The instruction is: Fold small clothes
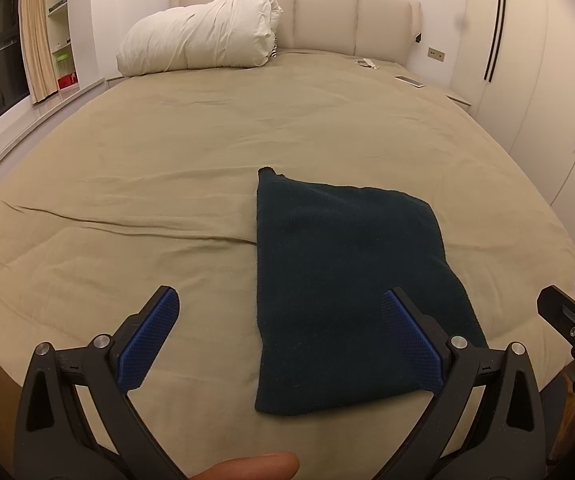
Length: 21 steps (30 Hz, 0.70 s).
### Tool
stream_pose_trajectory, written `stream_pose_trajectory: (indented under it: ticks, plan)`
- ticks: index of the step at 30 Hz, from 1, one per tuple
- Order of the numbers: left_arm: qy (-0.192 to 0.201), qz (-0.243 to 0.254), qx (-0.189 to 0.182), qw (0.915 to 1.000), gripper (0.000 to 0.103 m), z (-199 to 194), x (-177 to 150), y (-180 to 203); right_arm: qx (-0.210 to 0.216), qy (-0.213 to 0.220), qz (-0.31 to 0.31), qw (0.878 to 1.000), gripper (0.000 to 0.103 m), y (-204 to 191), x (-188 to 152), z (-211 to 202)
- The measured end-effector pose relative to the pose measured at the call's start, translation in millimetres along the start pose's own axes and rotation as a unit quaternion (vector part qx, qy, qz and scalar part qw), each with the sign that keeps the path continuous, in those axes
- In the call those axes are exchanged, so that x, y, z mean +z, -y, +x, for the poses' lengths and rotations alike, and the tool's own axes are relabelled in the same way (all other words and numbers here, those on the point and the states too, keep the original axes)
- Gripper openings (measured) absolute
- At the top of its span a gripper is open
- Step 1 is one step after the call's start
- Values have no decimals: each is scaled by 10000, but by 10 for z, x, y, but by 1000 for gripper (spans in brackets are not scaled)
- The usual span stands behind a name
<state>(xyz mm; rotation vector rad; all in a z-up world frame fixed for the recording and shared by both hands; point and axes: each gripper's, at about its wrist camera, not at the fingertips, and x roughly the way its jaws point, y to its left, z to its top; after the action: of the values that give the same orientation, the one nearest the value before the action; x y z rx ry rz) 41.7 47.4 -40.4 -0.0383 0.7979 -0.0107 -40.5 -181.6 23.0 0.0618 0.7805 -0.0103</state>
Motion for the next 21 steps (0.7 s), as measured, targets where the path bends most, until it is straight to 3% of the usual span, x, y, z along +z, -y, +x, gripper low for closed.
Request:
stream_pose_trajectory:
  ticks: [21]
  plan:
    - [-38, -3, 11, 10000, 103, 38, -10, 12, 17, -46, 31, 10000, 103, 4, -26, 10]
